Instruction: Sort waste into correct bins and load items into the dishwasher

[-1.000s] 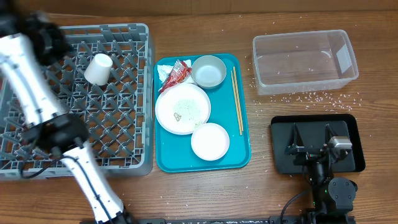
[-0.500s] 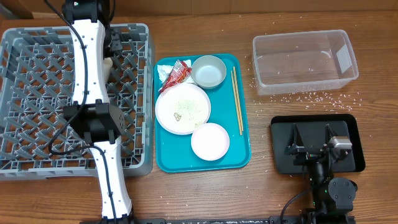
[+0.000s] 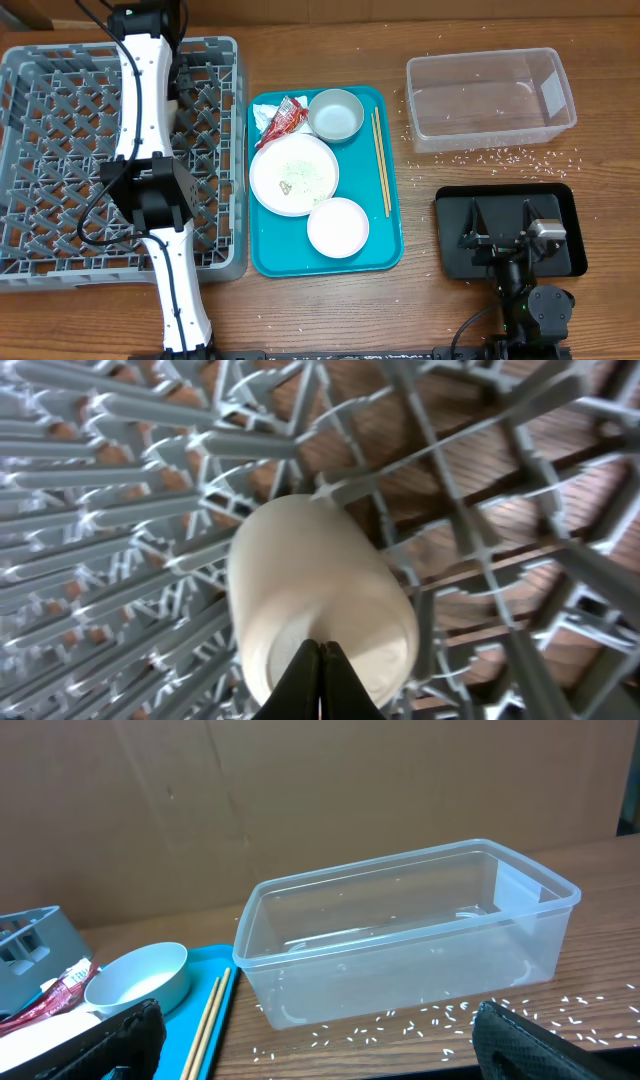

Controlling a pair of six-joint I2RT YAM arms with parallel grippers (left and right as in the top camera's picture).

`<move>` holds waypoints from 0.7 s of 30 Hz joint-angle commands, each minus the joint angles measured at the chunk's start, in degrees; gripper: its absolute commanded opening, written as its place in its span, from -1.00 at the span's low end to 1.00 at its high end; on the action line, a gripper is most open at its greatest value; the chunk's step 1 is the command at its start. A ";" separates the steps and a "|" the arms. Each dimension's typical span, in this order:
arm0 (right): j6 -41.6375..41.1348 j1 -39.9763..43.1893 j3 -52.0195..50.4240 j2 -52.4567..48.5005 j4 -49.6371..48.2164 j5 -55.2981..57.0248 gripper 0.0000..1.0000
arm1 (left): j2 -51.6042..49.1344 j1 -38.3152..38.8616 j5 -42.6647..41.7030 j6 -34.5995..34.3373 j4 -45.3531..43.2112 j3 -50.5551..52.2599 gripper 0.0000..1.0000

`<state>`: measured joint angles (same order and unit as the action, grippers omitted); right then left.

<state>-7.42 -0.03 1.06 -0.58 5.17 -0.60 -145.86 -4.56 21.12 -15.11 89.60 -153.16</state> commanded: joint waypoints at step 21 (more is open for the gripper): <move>0.35 0.11 -0.59 0.42 -0.33 0.55 1.00 | -0.59 -3.58 -9.51 -2.29 7.21 -12.04 -0.92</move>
<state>-7.42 -0.03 1.06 -0.58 5.19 -0.60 -145.95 -9.19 23.18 -23.31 96.66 -162.01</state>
